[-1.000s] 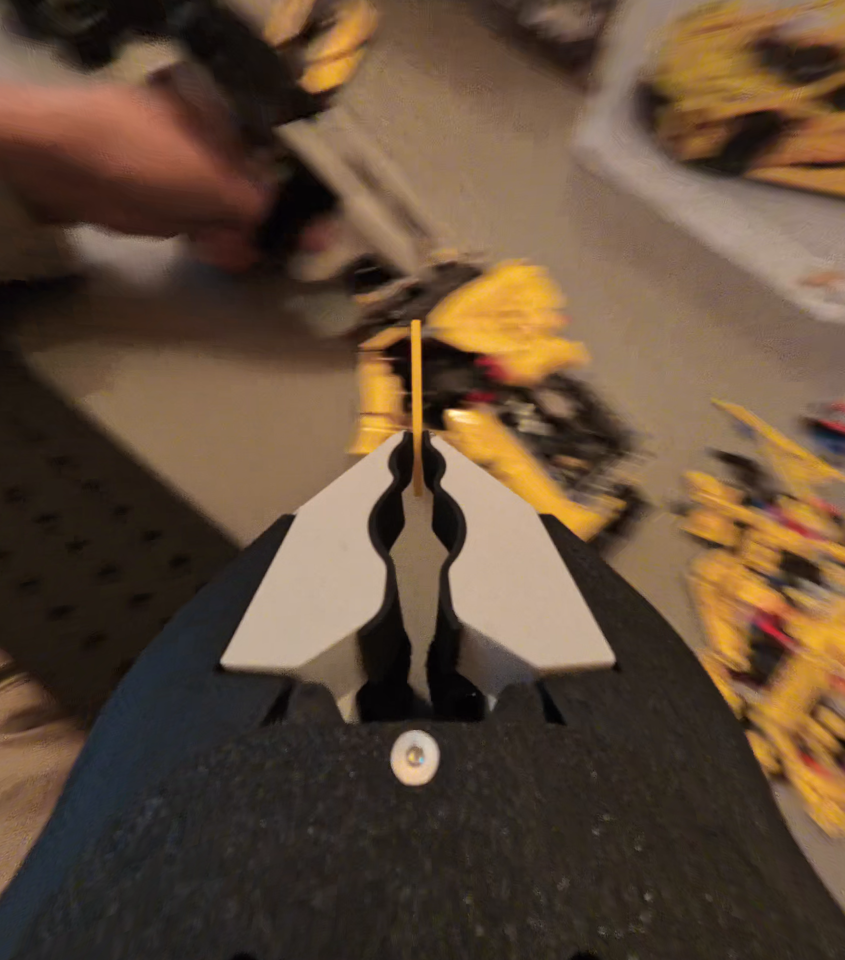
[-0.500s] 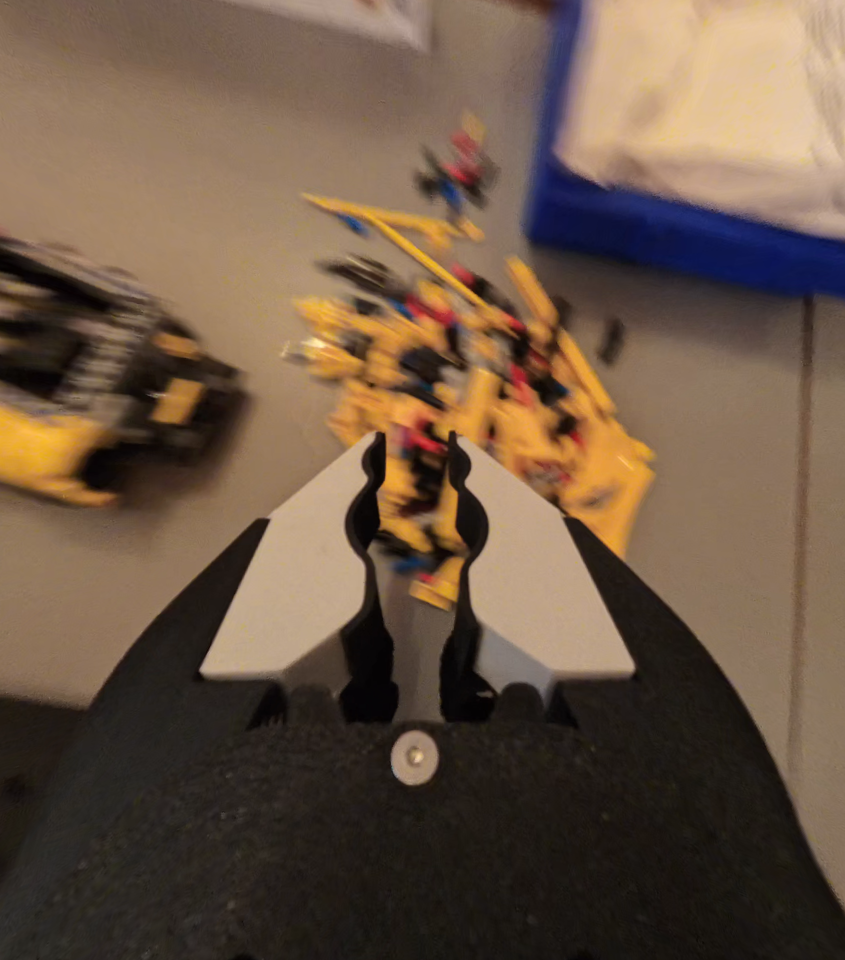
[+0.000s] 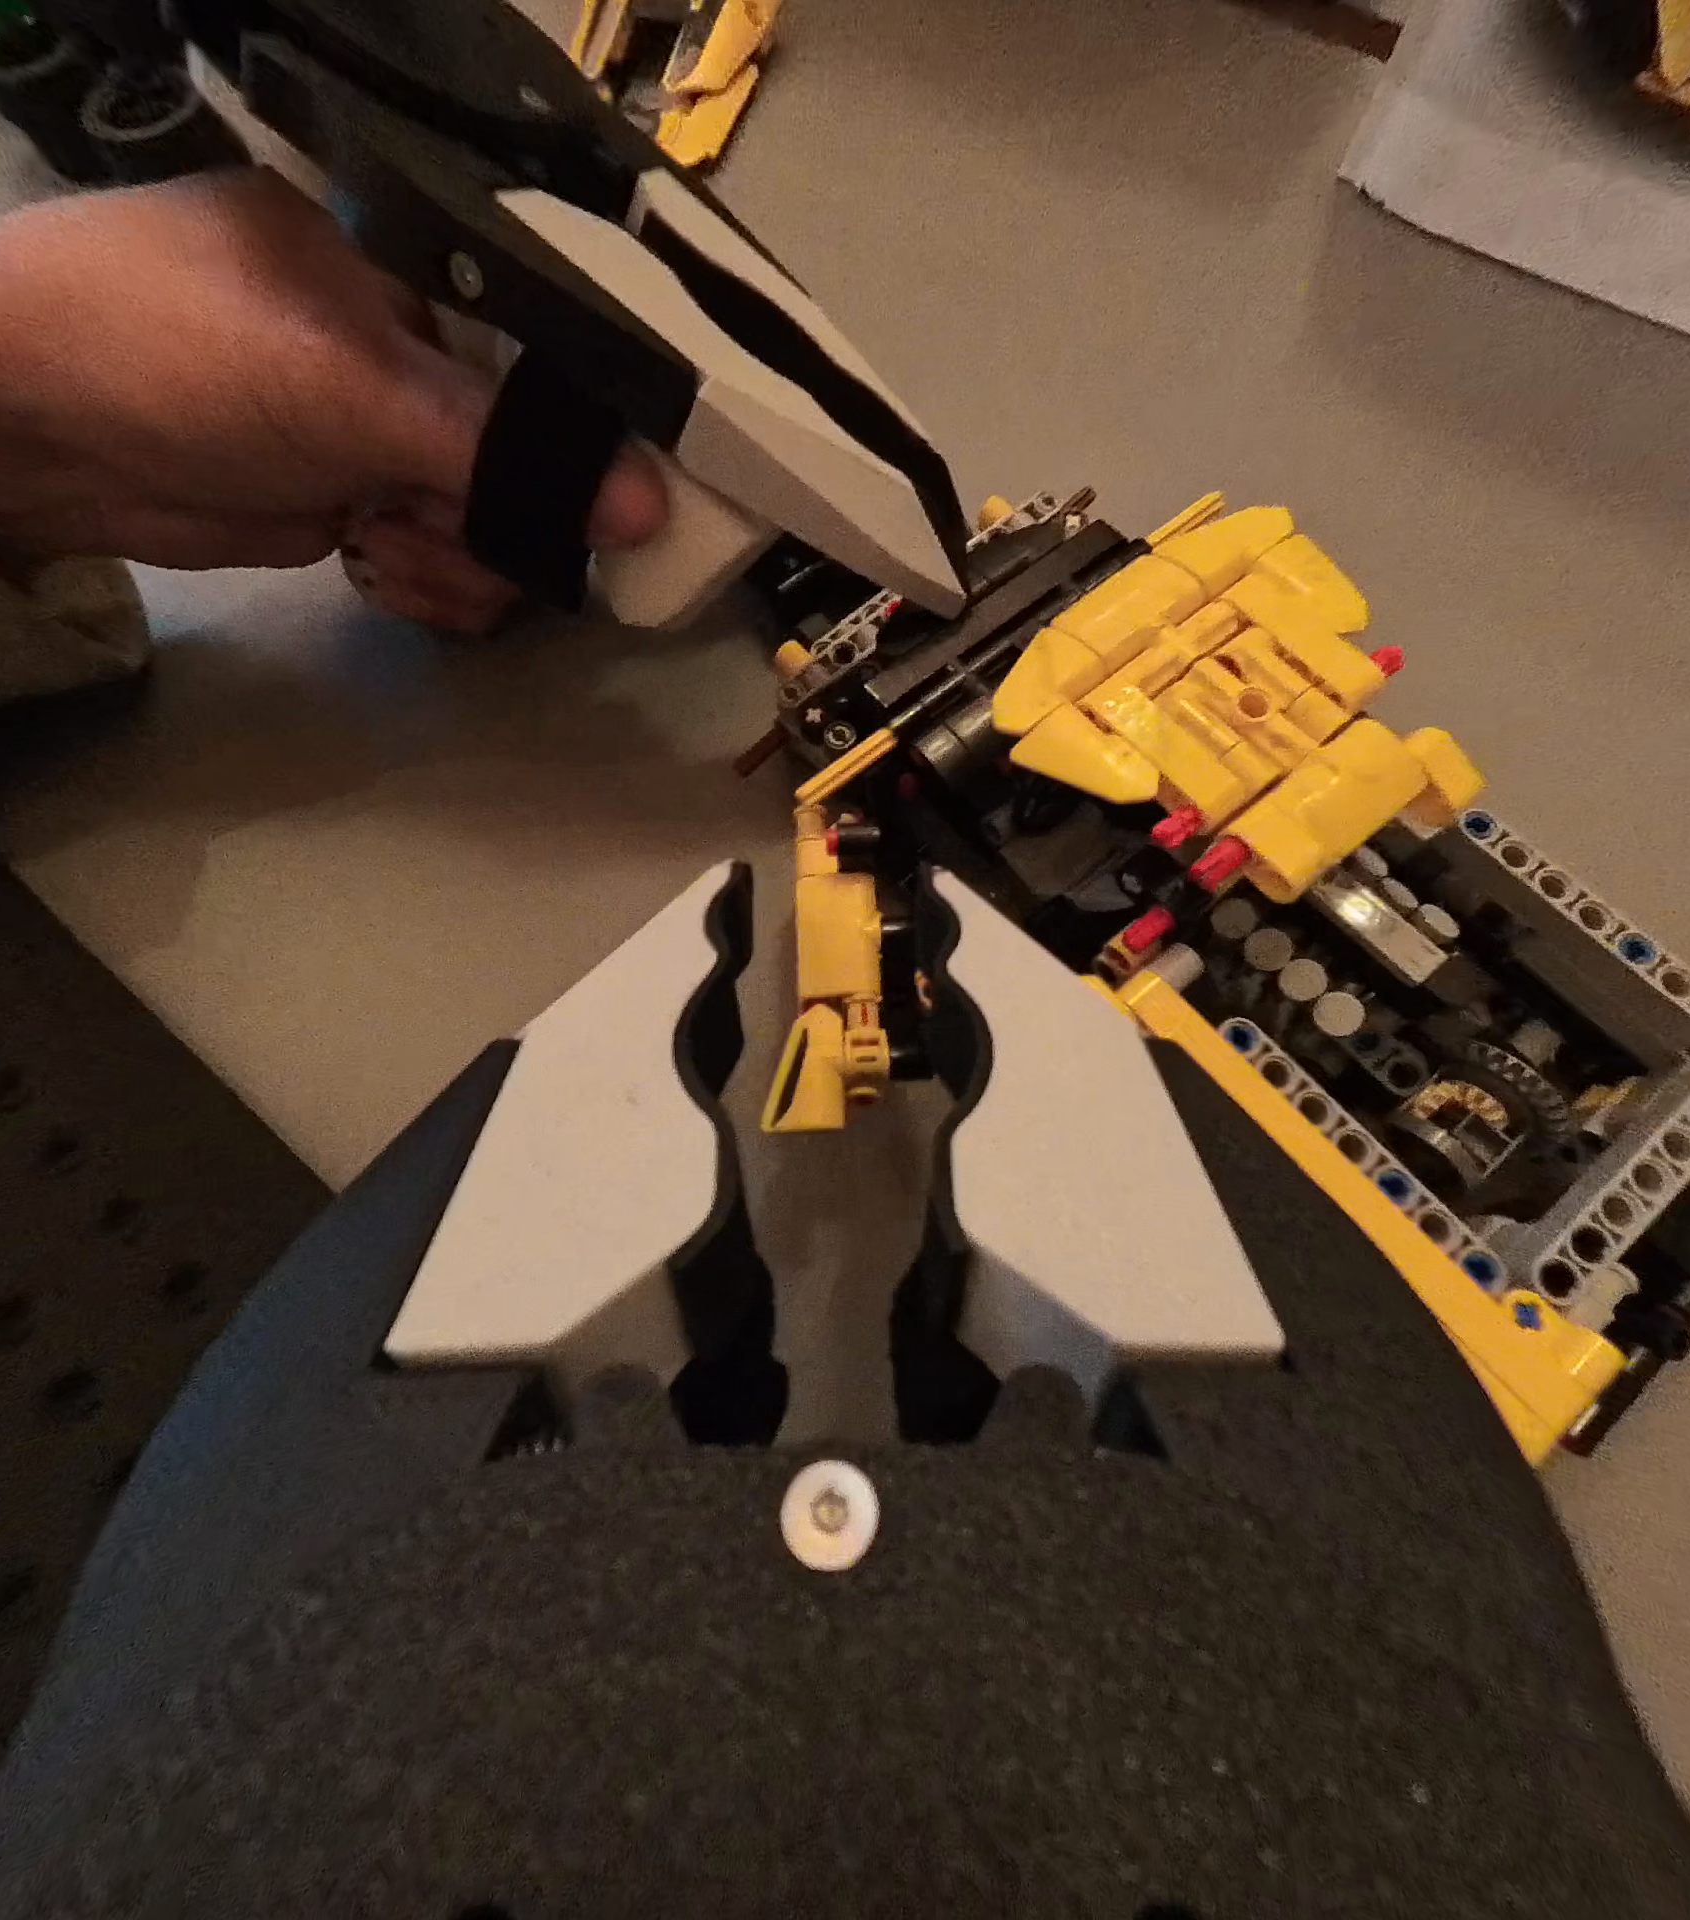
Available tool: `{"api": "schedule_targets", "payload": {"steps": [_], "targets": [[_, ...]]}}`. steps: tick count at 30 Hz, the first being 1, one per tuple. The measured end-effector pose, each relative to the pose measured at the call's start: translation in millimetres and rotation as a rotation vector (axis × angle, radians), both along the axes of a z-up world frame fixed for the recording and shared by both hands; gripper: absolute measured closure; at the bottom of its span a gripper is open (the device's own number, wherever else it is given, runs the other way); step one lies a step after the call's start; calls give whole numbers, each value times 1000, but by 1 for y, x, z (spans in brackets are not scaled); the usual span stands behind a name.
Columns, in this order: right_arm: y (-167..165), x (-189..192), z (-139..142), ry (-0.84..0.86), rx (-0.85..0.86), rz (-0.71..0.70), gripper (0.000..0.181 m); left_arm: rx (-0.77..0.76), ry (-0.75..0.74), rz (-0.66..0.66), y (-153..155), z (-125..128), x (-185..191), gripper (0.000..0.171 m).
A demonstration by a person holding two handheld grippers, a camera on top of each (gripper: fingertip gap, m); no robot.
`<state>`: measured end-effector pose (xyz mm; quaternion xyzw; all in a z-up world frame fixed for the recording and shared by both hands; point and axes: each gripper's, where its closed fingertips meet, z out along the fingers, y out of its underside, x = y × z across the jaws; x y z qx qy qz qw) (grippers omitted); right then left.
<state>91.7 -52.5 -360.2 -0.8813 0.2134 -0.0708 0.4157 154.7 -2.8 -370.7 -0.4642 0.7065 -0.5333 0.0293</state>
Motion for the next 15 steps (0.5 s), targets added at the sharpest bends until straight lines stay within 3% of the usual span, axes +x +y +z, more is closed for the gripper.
{"api": "schedule_targets", "payload": {"steps": [4,9,15], "targets": [[7,1,6,35,82,2,164,-3,2,-3,0,0,0,137],[7,-6,3,86,96,69,159,-7,4,-6,0,0,-1,137],[5,0,1,-29,84,100,173,-6,4,-6,0,0,0,137]]}}
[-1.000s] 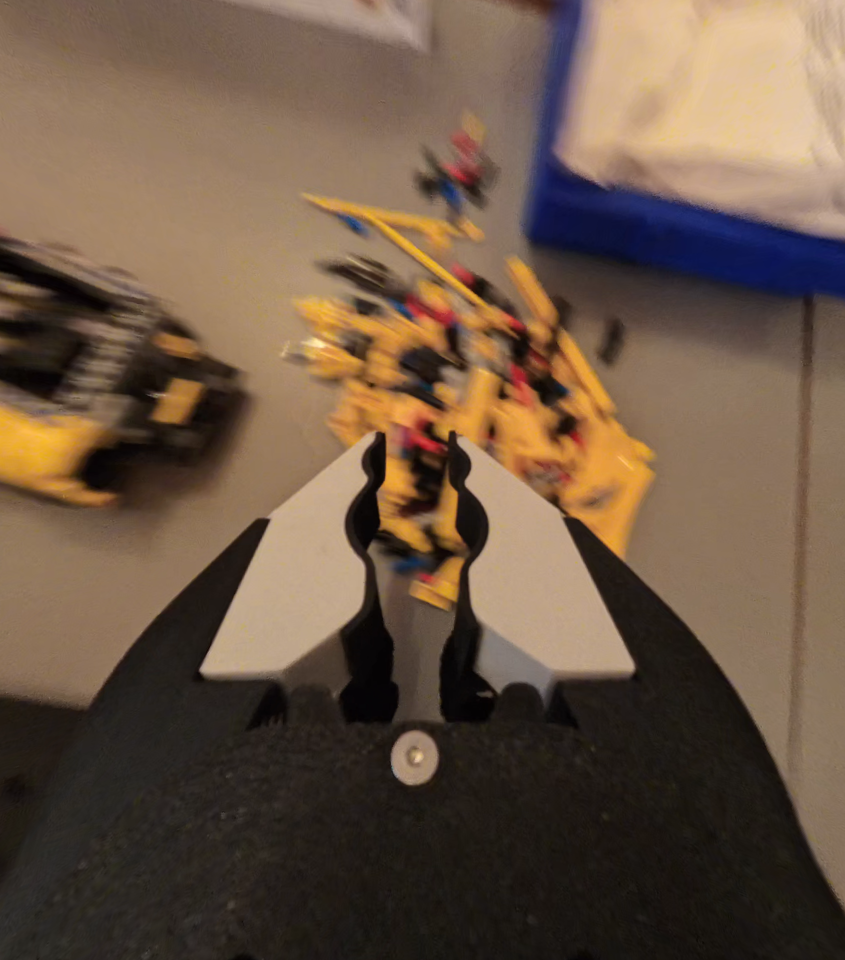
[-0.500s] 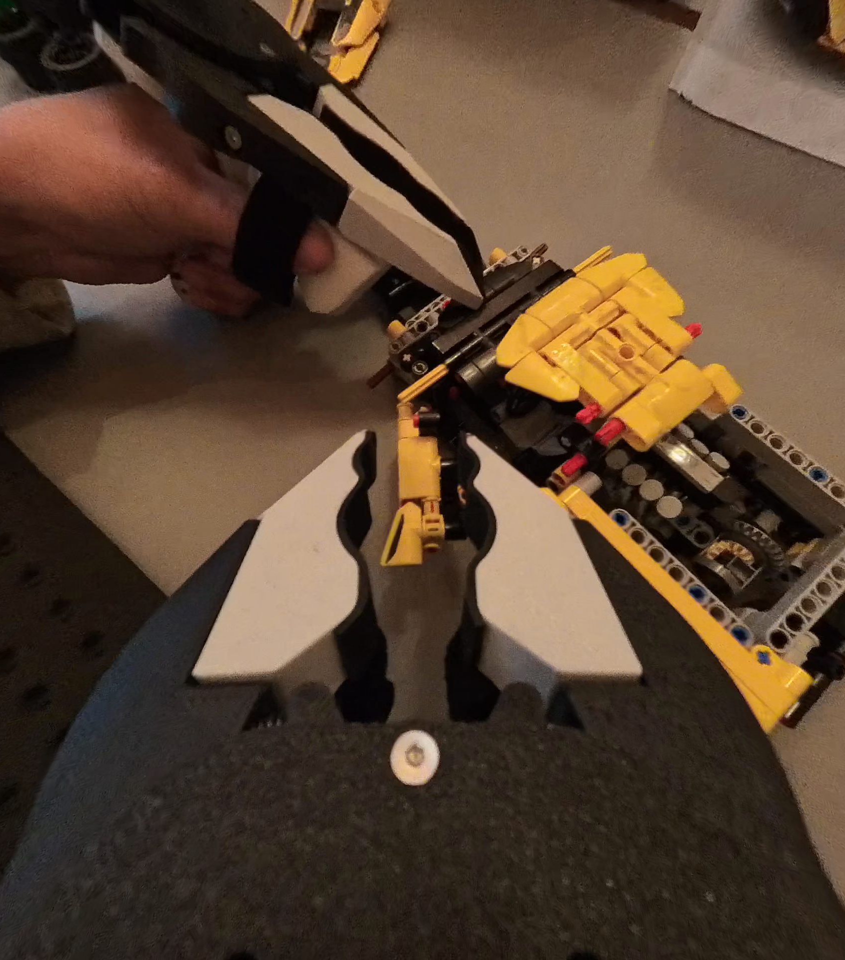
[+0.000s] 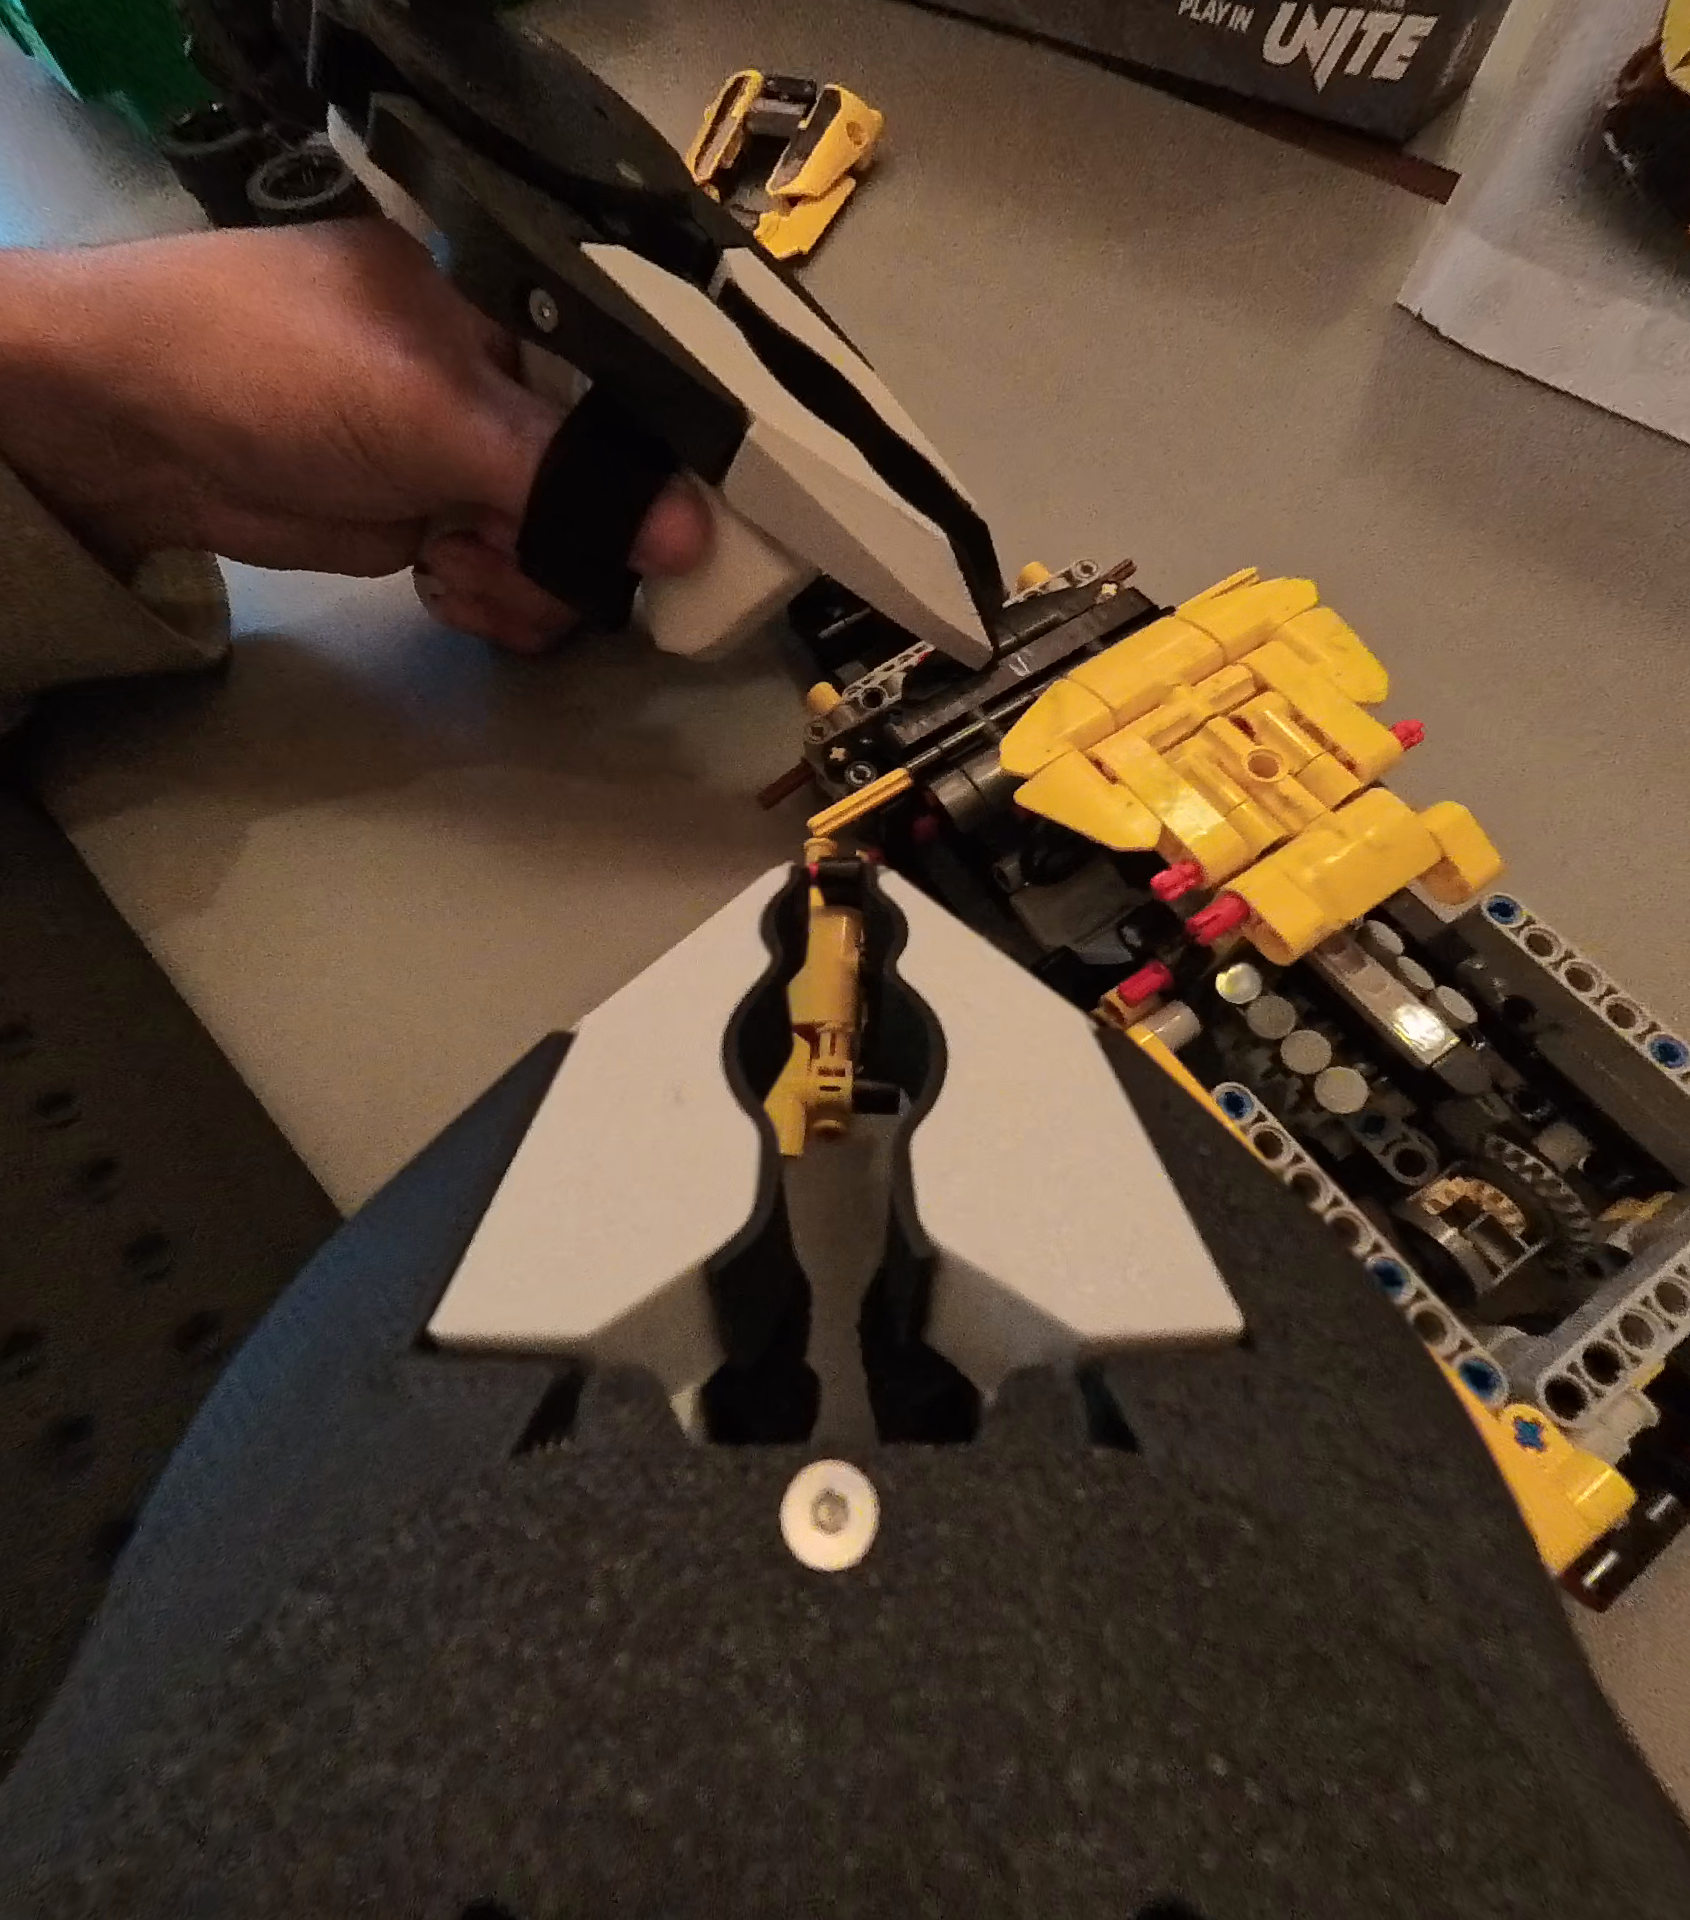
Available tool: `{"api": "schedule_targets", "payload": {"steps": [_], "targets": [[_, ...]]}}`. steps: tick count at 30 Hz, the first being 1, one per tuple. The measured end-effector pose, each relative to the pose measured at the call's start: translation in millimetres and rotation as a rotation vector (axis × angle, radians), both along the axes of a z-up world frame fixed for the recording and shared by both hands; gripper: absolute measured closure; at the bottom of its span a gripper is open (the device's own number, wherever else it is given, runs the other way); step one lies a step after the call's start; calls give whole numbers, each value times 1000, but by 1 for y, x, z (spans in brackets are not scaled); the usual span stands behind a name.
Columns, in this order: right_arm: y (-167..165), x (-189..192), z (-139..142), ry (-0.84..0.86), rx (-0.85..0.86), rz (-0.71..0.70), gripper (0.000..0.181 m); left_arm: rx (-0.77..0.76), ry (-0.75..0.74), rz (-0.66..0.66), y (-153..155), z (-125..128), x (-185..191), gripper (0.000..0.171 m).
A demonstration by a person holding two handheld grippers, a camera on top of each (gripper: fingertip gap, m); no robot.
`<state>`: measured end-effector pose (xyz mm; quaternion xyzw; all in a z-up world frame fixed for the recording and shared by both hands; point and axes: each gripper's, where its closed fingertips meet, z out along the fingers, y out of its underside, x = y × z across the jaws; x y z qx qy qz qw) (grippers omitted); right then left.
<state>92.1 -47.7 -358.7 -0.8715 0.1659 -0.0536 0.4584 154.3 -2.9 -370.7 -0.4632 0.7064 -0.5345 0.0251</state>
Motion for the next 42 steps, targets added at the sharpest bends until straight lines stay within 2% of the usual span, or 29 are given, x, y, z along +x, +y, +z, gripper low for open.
{"api": "schedule_targets", "payload": {"steps": [5,10,14,17,20,23,24,25,35,36,37,38,40,42], "targets": [[-1,-1,0,59,-17,-10,174,3,-3,-1,0,0,0,137],[-8,1,10,165,89,-38,176,35,-38,5,0,1,1,139],[-7,-2,1,203,42,-92,175,29,-25,6,-1,0,1,139],[-5,-8,-11,152,-98,-84,143,23,-19,10,0,0,1,139],[-2,-3,-19,53,-224,-100,136,28,-25,15,0,0,1,139],[-2,1,-38,-28,-401,-95,139,31,-28,17,0,0,1,139],[-1,2,-39,-58,-420,-96,155,33,-29,17,0,0,1,139],[-1,5,-39,-90,-439,-102,158,34,-31,19,0,0,1,139],[5,4,-14,98,-107,-174,161,13,-39,18,1,2,4,143],[5,5,-12,98,-101,-175,161,35,-30,39,5,-1,5,144],[1,7,-8,72,-126,-189,161,154,9,103,21,-16,9,171],[1,10,-5,71,-115,-170,161,251,19,119,29,-24,12,169],[-8,13,-3,14,-178,-171,161,248,16,93,23,-24,9,171],[-16,9,-20,68,-263,-154,160,253,-6,53,14,-22,4,168]]}}
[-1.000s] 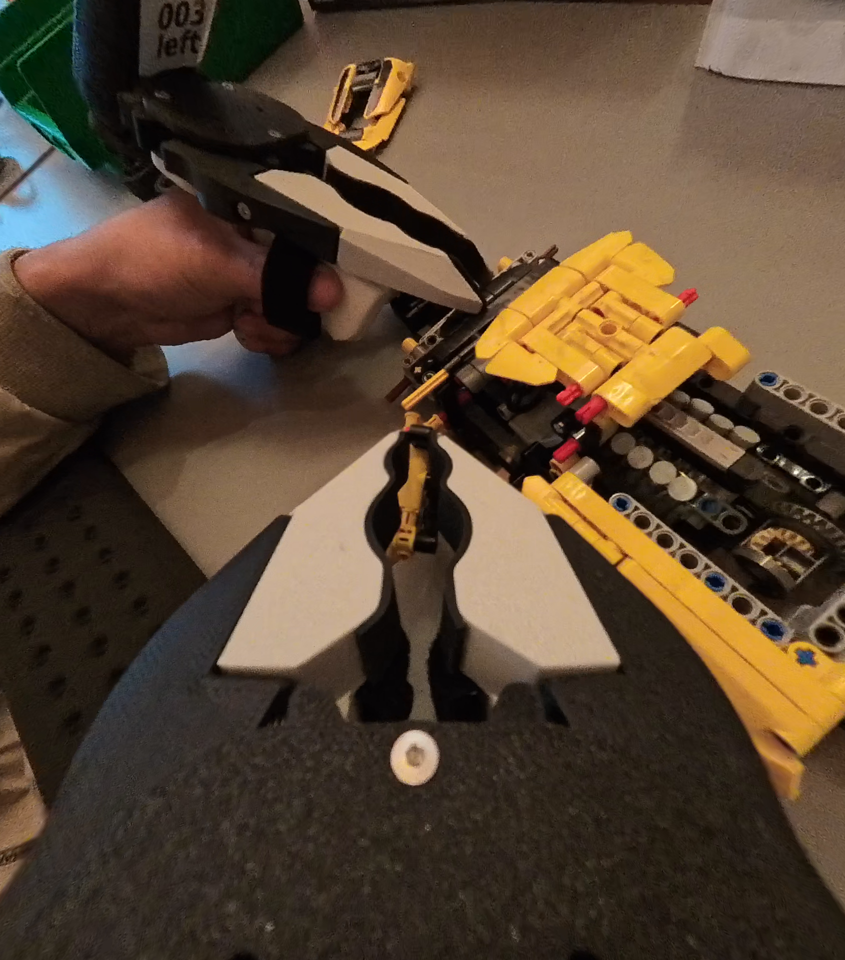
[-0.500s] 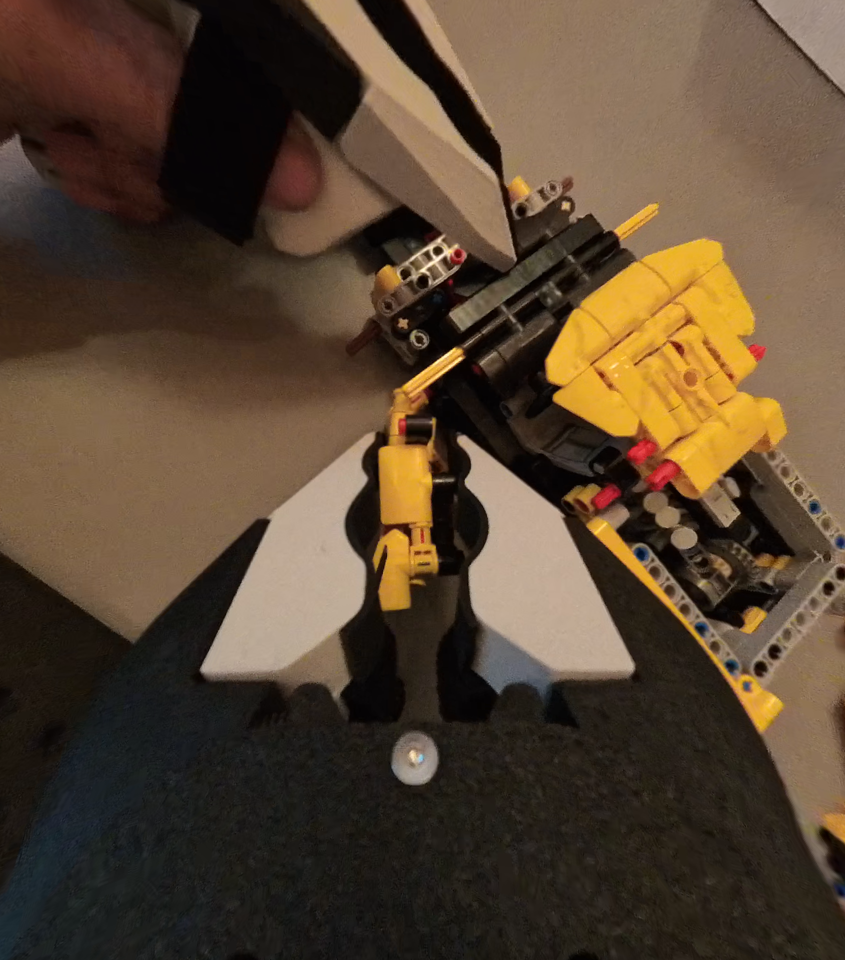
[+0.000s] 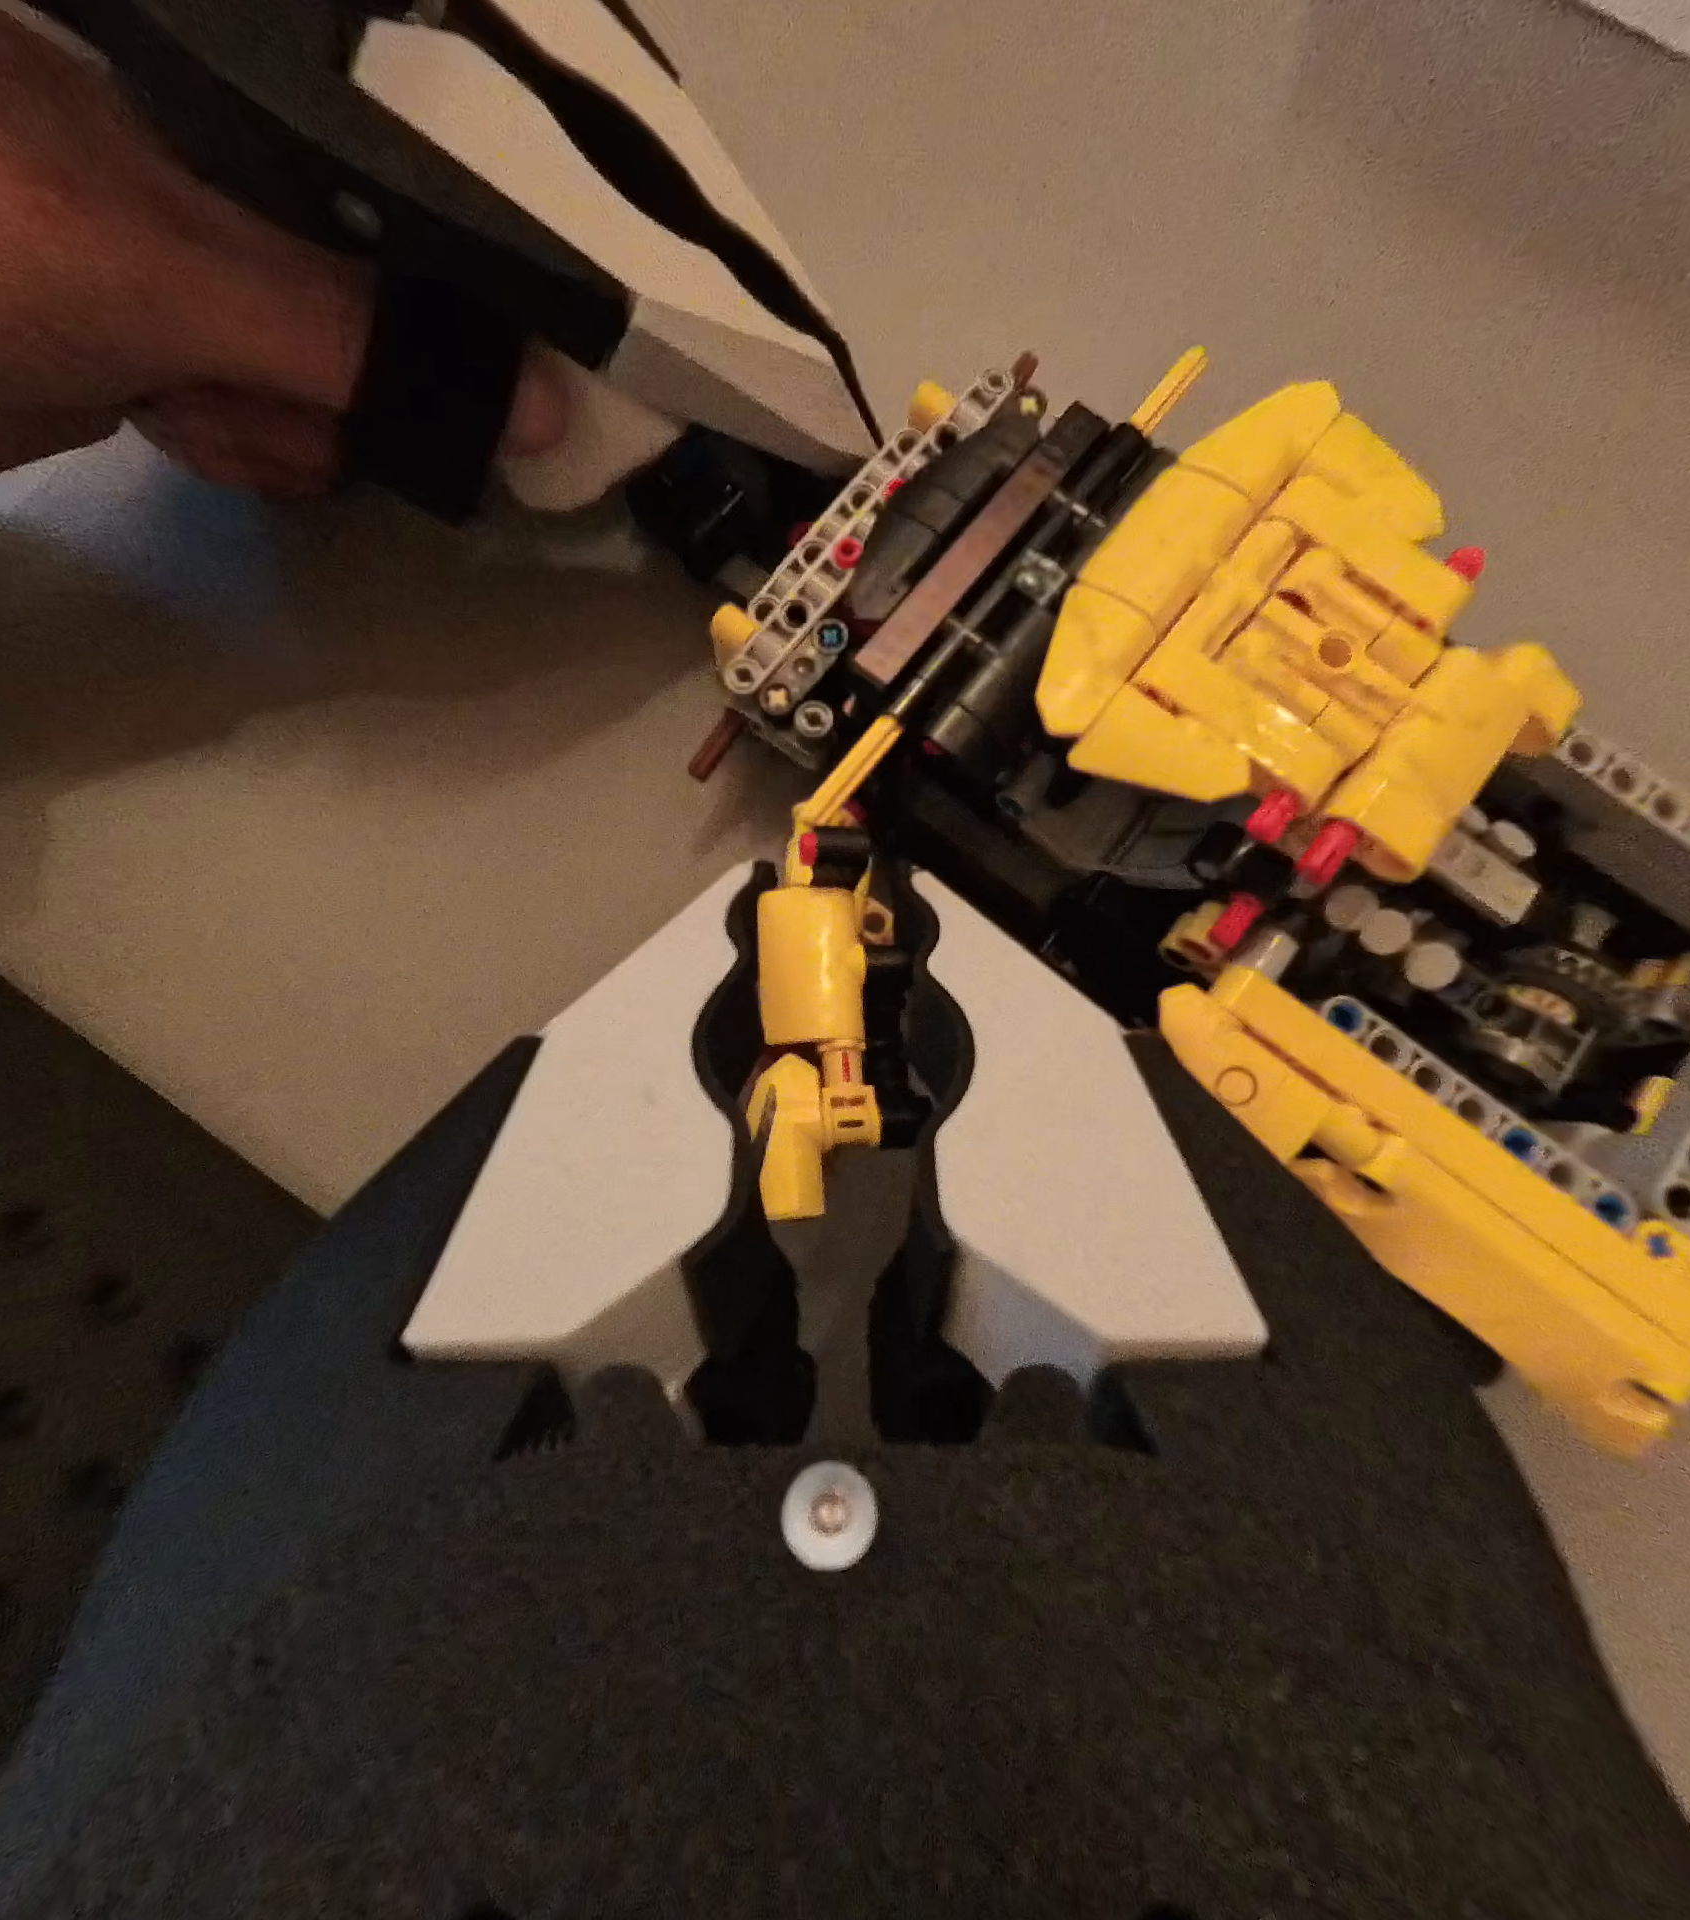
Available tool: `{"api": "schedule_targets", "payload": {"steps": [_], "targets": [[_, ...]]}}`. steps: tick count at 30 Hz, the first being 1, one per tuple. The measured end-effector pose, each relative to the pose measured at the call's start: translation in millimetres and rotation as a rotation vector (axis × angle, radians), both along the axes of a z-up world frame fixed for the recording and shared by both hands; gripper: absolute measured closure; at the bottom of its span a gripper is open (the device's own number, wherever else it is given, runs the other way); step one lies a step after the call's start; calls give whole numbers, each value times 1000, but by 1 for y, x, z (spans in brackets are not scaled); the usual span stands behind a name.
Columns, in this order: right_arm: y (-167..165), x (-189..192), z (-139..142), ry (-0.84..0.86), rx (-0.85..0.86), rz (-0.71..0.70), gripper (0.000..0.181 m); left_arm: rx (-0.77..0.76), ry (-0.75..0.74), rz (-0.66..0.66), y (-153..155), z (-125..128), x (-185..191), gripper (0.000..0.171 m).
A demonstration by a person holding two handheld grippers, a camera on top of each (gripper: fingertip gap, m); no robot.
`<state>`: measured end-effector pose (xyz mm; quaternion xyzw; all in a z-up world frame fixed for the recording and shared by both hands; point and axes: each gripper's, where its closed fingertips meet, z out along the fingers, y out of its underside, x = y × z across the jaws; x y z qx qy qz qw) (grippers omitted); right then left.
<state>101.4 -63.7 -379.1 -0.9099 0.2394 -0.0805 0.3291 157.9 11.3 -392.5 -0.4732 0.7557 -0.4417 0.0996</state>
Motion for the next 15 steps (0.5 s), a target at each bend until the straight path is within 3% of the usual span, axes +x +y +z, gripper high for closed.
{"api": "schedule_targets", "payload": {"steps": [6,7,8,11,15], "targets": [[-1,-1,-7,75,52,-3,159,11,-134,18,3,26,-4,154],[-2,-2,-10,91,38,7,150,10,-175,-12,1,32,-9,150],[-3,-4,-10,101,20,11,138,13,-208,-62,-3,36,-17,149],[-2,-3,-1,10,-47,24,129,-24,-262,-326,-37,44,-56,147],[3,0,7,-88,-122,70,152,132,-315,-472,-60,21,-71,147]]}}
